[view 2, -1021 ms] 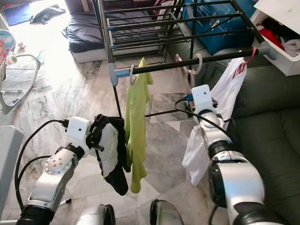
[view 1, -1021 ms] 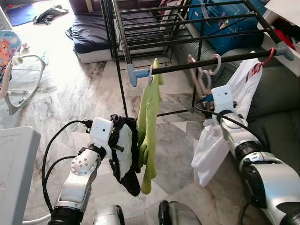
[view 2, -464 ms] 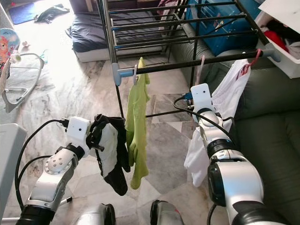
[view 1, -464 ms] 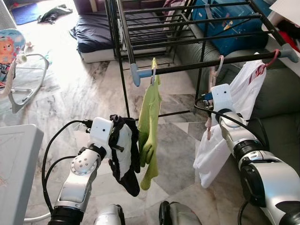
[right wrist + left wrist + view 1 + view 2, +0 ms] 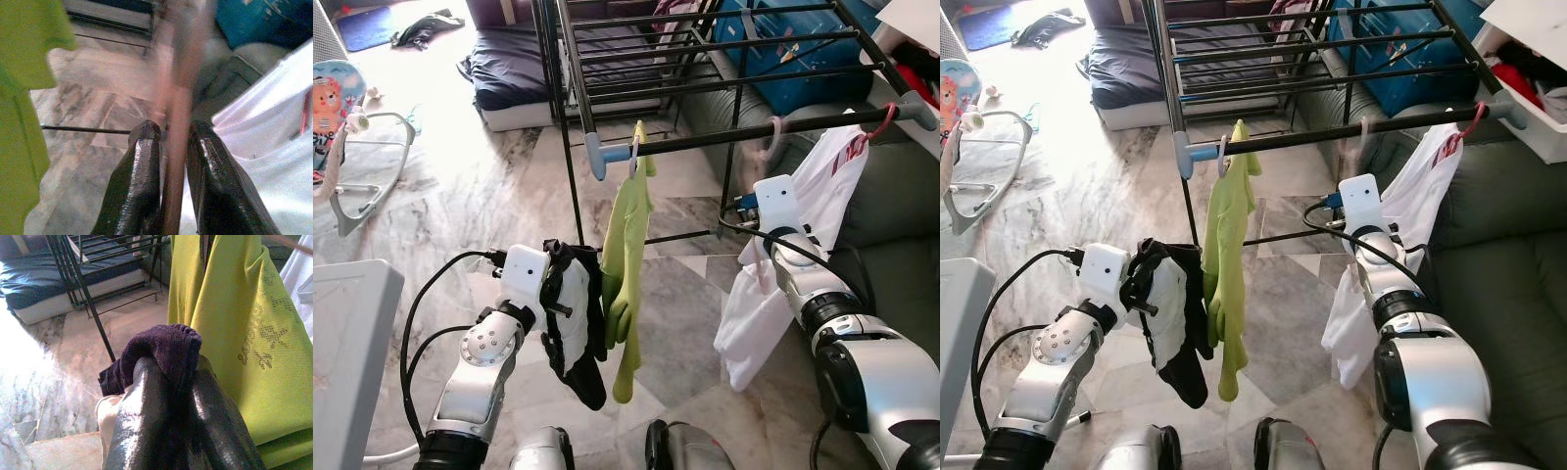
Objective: Hang hanger
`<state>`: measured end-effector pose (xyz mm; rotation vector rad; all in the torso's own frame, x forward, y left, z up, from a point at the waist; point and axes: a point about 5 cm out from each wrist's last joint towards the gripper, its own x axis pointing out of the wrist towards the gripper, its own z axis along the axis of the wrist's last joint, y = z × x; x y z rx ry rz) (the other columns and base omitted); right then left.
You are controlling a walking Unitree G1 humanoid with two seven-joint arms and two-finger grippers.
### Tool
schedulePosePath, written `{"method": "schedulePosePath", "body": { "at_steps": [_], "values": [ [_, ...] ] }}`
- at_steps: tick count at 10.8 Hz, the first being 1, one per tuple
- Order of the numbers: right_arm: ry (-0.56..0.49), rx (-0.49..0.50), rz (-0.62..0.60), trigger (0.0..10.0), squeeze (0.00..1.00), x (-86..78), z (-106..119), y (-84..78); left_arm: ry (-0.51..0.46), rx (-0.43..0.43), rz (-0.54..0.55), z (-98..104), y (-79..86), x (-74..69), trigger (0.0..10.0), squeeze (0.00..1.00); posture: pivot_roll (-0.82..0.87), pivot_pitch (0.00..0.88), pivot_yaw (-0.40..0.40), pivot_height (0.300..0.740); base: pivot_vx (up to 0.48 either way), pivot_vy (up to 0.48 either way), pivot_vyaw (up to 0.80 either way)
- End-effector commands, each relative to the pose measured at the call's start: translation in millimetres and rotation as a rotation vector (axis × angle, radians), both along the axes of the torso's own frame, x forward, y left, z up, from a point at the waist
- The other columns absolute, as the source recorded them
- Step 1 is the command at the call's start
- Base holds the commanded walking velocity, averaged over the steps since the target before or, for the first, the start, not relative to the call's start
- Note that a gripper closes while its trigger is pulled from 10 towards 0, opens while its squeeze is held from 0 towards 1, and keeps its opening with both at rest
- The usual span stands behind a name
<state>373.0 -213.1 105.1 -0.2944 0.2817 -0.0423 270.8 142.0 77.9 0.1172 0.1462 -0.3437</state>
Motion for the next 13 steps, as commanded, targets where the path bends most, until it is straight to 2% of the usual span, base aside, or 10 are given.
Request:
{"method": "schedulePosePath", "body": {
  "at_steps": [1,3,4,7,8,9,10,11,13],
  "values": [
    [0.025,0.022,-0.073,0.0,0.0,-4.1,-5.3,-10.6,-0.013,0.006,-0.013,3.5,-3.4,2.1,10.0,0.0,0.01,0.124,-0.012,0.74,0.0,0.0,0.0],
    [0.014,0.042,-0.05,0.0,0.0,-3.4,-4.4,-7.7,-0.013,0.012,-0.011,3.7,-3.6,2.7,10.0,0.0,0.01,0.12,-0.013,0.74,0.0,0.0,0.0],
    [0.011,0.037,-0.033,0.3,0.0,-3.8,-5.2,-5.7,-0.014,0.013,-0.011,3.8,-3.8,2.9,10.0,0.0,0.01,0.119,-0.014,0.74,0.0,0.0,0.0],
    [-0.006,0.06,0.015,0.0,0.0,-6.3,-8.5,-1.4,-0.015,0.015,-0.009,3.9,-4.6,3.8,10.0,0.0,0.0,0.115,-0.015,0.74,0.0,0.0,0.0],
    [-0.023,0.074,0.054,1.8,0.0,-6.9,-8.8,2.9,-0.014,0.014,-0.008,3.6,-4.6,4.0,10.0,0.0,0.0,0.115,-0.015,0.74,0.0,0.0,0.0],
    [-0.014,0.077,0.064,4.7,0.0,-8.8,-12.0,3.7,-0.012,0.015,-0.008,3.4,-4.8,4.0,10.0,0.0,0.0,0.116,-0.015,0.74,0.0,0.0,0.0],
    [-0.01,0.08,0.074,10.0,0.63,-11.2,-16.0,5.8,-0.011,0.015,-0.01,3.0,-5.3,4.0,10.0,0.0,0.0,0.116,-0.015,0.74,0.0,0.0,0.0],
    [-0.005,0.082,0.083,10.0,1.0,-13.5,-19.8,7.4,-0.01,0.016,-0.01,2.9,-5.6,3.8,10.0,0.0,0.0,0.117,-0.015,0.74,0.0,0.0,0.0],
    [0.001,0.084,0.083,10.0,1.0,-15.0,-21.9,6.9,-0.008,0.017,-0.009,2.4,-5.0,4.0,10.0,0.0,0.0,0.118,-0.014,0.74,0.0,0.0,0.0]
  ]
}}
